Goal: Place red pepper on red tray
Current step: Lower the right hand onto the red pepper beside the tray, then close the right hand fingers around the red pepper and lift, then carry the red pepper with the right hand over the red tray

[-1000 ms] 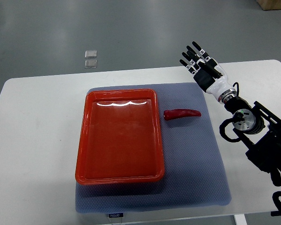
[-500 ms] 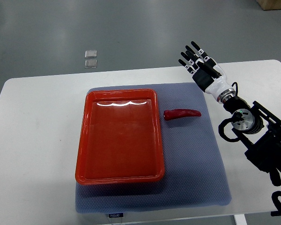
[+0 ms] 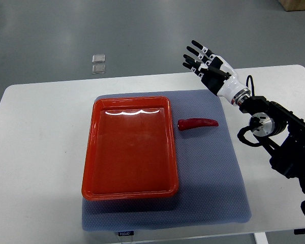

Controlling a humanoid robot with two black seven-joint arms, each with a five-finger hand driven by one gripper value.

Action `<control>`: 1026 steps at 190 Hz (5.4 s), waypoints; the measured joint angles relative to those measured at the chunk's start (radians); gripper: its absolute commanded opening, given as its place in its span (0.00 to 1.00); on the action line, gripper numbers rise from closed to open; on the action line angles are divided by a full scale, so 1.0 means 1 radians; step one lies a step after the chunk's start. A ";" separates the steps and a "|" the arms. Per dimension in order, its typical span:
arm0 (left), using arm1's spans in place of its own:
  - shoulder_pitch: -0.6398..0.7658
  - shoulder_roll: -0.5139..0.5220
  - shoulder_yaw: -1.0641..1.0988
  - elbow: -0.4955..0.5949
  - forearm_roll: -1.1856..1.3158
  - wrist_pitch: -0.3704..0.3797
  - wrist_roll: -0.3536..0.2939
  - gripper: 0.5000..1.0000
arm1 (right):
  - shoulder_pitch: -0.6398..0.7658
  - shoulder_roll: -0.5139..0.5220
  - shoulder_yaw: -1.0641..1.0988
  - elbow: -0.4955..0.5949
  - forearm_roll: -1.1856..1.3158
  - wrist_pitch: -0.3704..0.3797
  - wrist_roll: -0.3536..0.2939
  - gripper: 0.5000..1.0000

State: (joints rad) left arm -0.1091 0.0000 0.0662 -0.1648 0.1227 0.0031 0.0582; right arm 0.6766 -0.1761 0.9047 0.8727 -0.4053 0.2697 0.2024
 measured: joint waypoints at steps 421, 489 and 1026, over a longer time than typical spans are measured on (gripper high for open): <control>0.003 0.000 0.000 0.001 0.000 -0.011 0.001 1.00 | 0.483 -0.215 -1.090 0.168 -0.485 -0.198 -0.238 0.44; 0.003 0.000 -0.002 -0.001 0.000 -0.011 0.001 1.00 | 0.477 -0.207 -1.093 0.164 -0.513 -0.204 -0.239 0.00; 0.002 0.000 0.000 -0.006 0.000 -0.011 0.003 1.00 | 0.543 0.176 -1.156 -0.037 -0.393 -0.304 -0.231 0.52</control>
State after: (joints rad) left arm -0.1074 0.0000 0.0659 -0.1707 0.1227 -0.0077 0.0615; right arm 1.2195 0.0000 -0.2513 0.8360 -0.7982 -0.0342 -0.0289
